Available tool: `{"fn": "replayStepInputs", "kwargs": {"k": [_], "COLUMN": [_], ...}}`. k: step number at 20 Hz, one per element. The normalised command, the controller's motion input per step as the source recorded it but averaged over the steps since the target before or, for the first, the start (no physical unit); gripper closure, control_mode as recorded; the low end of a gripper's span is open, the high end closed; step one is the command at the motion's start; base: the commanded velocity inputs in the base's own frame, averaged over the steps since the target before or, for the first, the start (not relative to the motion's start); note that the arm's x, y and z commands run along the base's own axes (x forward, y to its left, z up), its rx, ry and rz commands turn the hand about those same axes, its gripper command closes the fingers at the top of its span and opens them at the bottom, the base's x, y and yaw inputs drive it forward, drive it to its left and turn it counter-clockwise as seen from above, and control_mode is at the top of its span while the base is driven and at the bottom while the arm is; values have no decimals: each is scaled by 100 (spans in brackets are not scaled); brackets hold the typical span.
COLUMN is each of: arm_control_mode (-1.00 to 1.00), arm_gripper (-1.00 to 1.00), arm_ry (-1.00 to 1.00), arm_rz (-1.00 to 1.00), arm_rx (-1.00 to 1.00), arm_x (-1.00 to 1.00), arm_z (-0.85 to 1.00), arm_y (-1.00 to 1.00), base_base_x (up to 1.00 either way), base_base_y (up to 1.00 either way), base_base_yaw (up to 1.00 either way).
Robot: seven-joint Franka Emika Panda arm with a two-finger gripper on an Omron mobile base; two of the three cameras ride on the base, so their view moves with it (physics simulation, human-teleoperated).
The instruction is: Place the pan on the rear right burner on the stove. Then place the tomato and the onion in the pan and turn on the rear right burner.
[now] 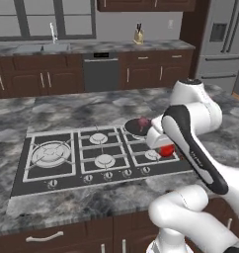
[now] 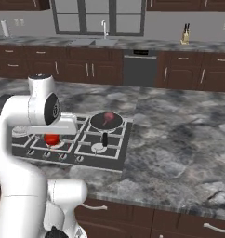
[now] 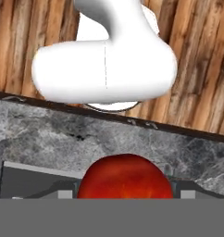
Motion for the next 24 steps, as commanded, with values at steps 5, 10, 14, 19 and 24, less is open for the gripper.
{"fn": "replayStepInputs", "kwargs": {"k": [5, 10, 14, 19, 24], "arm_control_mode": [-100, -100, -100, -100, -100], "arm_gripper": [100, 100, 100, 100, 100], "arm_ry": [15, 12, 5, 0, 0], "arm_rz": [-11, -8, -3, -1, -5], "arm_rx": [-12, 5, 12, 2, -1], "arm_x": [99, 100, 99, 58, 82], "arm_z": [4, 14, 11, -2, -20], "arm_y": [29, -22, -17, -10, 0], "base_base_x": [0, 0, 0, 0, 0], "base_base_y": [0, 0, 0, 0, 0], "base_base_yaw": [0, 0, 0, 0, 0]}}
